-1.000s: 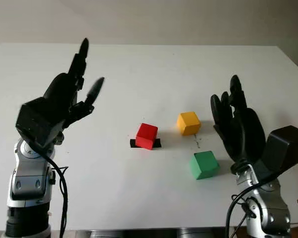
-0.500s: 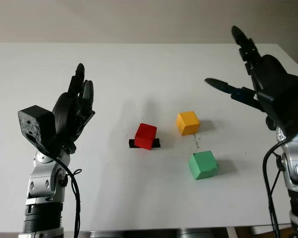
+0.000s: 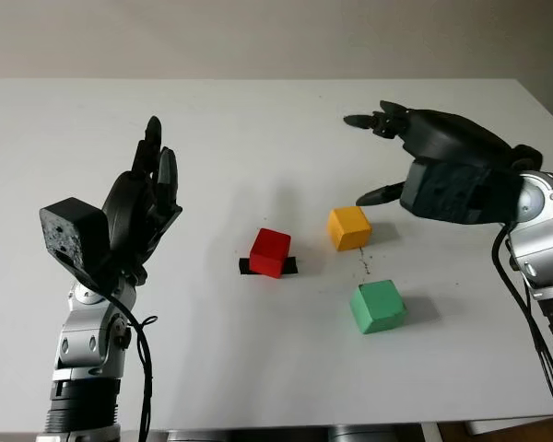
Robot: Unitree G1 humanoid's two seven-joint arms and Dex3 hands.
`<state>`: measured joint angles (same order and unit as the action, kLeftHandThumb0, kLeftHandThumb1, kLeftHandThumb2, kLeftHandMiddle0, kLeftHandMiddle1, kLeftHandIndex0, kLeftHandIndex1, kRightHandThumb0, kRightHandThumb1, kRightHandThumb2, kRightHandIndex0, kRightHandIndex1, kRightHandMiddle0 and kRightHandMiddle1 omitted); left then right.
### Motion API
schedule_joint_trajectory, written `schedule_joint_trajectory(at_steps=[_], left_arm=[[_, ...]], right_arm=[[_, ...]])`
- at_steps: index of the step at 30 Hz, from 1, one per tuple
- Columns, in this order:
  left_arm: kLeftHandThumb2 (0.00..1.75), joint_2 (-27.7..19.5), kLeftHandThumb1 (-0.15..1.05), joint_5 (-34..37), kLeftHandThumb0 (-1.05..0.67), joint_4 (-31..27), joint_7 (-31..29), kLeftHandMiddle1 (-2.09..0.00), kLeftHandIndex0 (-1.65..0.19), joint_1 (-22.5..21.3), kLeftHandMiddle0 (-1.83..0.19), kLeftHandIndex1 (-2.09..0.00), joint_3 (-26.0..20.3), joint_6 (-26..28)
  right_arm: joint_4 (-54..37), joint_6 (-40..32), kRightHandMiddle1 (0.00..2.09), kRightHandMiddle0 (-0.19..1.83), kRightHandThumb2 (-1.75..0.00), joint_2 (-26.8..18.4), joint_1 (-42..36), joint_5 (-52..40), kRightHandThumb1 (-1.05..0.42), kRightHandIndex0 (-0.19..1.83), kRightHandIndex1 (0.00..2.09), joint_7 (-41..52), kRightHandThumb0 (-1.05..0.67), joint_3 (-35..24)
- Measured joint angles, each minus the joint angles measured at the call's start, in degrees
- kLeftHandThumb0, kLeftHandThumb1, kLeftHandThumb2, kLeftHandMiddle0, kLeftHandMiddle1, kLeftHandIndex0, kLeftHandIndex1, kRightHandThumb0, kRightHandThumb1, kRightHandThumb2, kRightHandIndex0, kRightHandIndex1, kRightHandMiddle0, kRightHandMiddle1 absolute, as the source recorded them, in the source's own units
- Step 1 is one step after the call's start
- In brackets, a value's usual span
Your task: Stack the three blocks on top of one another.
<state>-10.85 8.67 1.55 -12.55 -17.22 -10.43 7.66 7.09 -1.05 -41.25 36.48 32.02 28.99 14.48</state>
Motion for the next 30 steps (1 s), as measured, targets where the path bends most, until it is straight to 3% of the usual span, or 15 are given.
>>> schedule_joint_trajectory(at_steps=[8,20,30], left_arm=[[0.62,-0.49,1.05,-0.21,-0.78,-0.01,-0.15,-0.01,0.19,0.13,0.19,0.00,0.72,-0.24],[0.62,-0.50,1.05,-0.24,-0.76,0.00,-0.18,-0.03,0.19,0.77,0.19,-0.01,1.04,-1.63],[0.60,-0.99,1.05,-0.90,-0.74,0.00,-0.05,-0.05,0.17,1.31,0.18,-0.04,1.49,-1.93]], right_arm=[[1.72,4.74,0.12,0.34,-0.05,-0.19,0.00,3.24,-0.85,0.03,0.07,1.92,-0.71,1.58],[2.64,6.98,0.08,0.35,-0.06,-0.25,-0.17,6.64,-0.85,0.03,0.06,2.79,-0.64,2.73],[3.81,10.30,0.09,0.42,-0.06,-0.28,-1.60,10.61,-0.87,0.08,0.07,-2.07,-0.60,3.27]])
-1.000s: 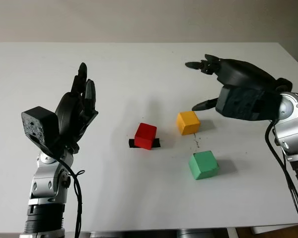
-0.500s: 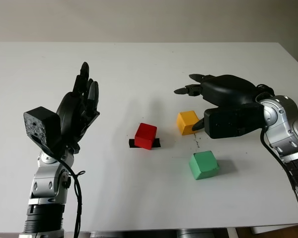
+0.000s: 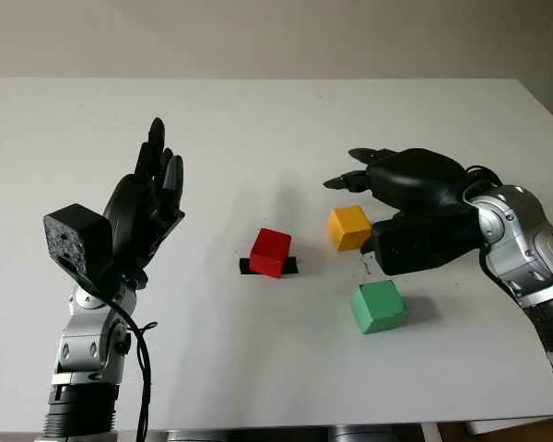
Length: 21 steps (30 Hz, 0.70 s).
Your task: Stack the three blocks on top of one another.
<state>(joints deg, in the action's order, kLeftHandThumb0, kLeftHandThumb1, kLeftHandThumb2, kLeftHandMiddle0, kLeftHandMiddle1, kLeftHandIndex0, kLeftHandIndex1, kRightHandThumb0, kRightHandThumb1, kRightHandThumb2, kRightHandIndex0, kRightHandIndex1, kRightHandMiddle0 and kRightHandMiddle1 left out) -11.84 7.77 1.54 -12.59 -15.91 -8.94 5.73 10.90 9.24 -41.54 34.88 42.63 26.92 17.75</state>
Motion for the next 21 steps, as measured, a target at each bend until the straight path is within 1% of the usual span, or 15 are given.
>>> schedule_joint_trajectory(at_steps=[6,13,18,21], left_arm=[[0.61,-0.20,1.05,-0.38,-0.75,0.00,0.14,-0.05,0.18,0.02,0.19,-0.04,0.23,0.00],[0.61,-0.65,1.05,-0.43,-0.74,0.00,-0.11,-0.05,0.19,0.20,0.19,-0.04,0.44,-0.02],[0.62,-0.65,1.05,-0.41,-0.74,-0.01,0.00,-0.03,0.19,0.39,0.19,-0.02,0.46,-0.02],[0.61,-0.67,1.05,-0.42,-0.74,-0.01,-0.04,-0.03,0.19,0.39,0.19,-0.03,0.48,-0.02]], right_arm=[[2.10,1.50,0.11,0.49,-0.06,0.07,-1.35,0.32,-0.88,0.10,0.07,-3.86,-0.59,0.17],[2.58,0.65,0.13,0.56,-0.06,0.57,-1.49,2.35,-0.91,0.13,0.07,-5.04,-0.57,0.71],[5.14,2.42,0.14,0.60,-0.06,0.75,-1.49,2.46,-0.91,0.16,0.08,-7.66,-0.59,1.00],[6.18,2.76,0.15,0.60,-0.06,0.89,-1.49,2.44,-0.92,0.16,0.07,-8.13,-0.57,1.07]])
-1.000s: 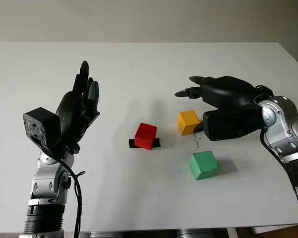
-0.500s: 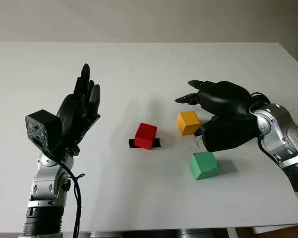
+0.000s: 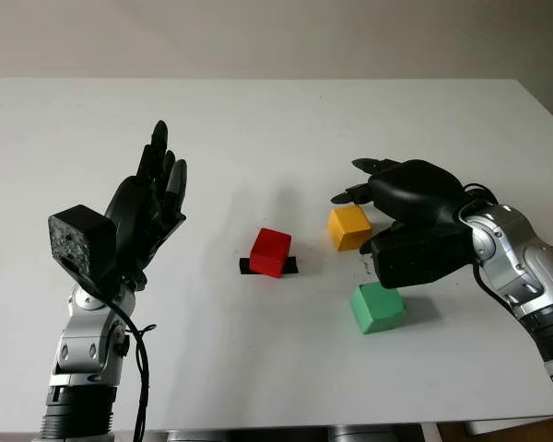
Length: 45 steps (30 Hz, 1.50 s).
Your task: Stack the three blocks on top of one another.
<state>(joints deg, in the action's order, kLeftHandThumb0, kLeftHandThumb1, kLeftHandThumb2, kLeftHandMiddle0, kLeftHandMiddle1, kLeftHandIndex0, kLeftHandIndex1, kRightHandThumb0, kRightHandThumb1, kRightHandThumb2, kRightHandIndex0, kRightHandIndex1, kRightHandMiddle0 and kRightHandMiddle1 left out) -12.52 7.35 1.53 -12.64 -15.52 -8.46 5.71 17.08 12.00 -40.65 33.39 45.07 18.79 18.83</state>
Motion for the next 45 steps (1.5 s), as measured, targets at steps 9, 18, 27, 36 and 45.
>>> schedule_joint_trajectory(at_steps=[9,18,27,36,45], left_arm=[[0.61,-0.26,1.05,-0.01,-0.74,0.00,-0.11,-0.02,0.19,0.01,0.19,-0.03,0.03,0.04],[0.61,-0.26,1.05,-0.12,-0.74,0.00,-0.08,-0.02,0.19,0.01,0.19,-0.03,0.30,-0.09],[0.60,-0.26,1.05,-0.14,-0.74,0.00,0.13,-0.01,0.19,0.01,0.19,-0.01,0.73,-0.09],[0.62,-0.26,1.05,-0.14,-0.73,-0.01,0.14,-0.01,0.19,0.04,0.19,-0.02,0.84,-0.08],[0.63,-0.26,1.05,-0.15,-0.72,-0.40,0.48,-0.01,0.19,0.24,0.19,0.00,1.03,0.18]], right_arm=[[0.30,-0.22,0.31,0.70,-0.05,1.26,-0.03,-0.02,-0.91,0.24,0.08,-2.24,-0.53,0.03],[1.34,0.75,1.19,0.47,-0.06,1.36,-0.04,0.03,-0.95,0.33,0.07,-4.74,-0.44,0.20],[2.97,2.84,1.33,0.42,-0.05,1.51,-0.02,0.00,-0.96,0.37,0.07,-7.20,-0.41,0.20],[4.89,4.50,1.36,0.43,-0.05,1.52,0.82,-0.59,-0.95,0.40,0.07,-8.41,-0.41,0.13],[4.59,-0.08,1.39,0.42,-0.04,4.54,3.70,-14.44,-0.93,0.38,0.05,0.30,-0.37,-4.91]])
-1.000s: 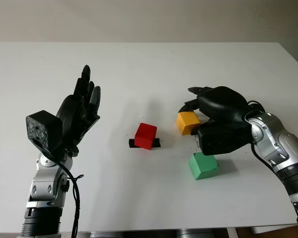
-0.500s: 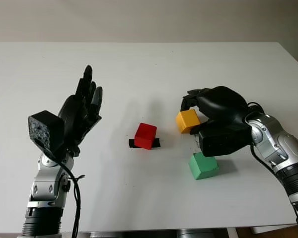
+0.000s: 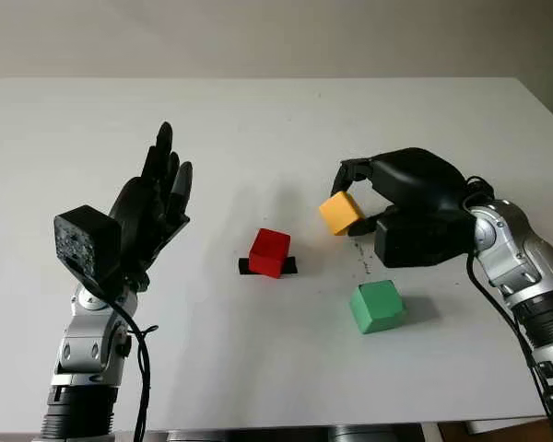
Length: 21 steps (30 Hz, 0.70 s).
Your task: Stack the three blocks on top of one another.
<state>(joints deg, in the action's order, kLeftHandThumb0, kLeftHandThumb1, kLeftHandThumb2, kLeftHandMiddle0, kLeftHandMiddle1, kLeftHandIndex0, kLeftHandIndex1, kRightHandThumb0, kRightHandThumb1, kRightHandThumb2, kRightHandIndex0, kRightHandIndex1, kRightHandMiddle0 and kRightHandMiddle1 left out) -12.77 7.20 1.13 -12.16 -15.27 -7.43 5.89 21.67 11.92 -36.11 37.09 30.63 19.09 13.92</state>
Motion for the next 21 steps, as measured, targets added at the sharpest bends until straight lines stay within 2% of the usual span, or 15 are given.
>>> schedule_joint_trajectory(at_steps=[4,10,21], left_arm=[[0.62,0.00,1.05,0.02,-0.72,-0.22,0.00,-0.02,0.19,0.14,0.19,-0.01,-0.01,0.00],[0.62,0.00,1.05,0.08,-0.73,-0.25,0.05,0.00,0.19,0.19,0.19,0.00,-0.04,0.21],[0.61,-0.01,1.05,0.25,-0.73,-0.25,0.11,-0.01,0.19,0.19,0.19,0.00,-0.18,0.21]], right_arm=[[-0.82,-3.61,1.39,0.40,-0.05,1.73,0.97,-7.14,-0.94,0.34,0.04,5.34,-0.37,-2.36],[-2.17,-6.86,1.39,0.40,-0.05,2.38,2.45,-12.61,-0.93,0.34,0.04,9.72,-0.36,-3.82],[-1.71,-6.78,1.46,0.37,-0.06,3.26,8.43,-18.40,-0.94,0.31,0.03,16.93,-0.37,-4.38]])
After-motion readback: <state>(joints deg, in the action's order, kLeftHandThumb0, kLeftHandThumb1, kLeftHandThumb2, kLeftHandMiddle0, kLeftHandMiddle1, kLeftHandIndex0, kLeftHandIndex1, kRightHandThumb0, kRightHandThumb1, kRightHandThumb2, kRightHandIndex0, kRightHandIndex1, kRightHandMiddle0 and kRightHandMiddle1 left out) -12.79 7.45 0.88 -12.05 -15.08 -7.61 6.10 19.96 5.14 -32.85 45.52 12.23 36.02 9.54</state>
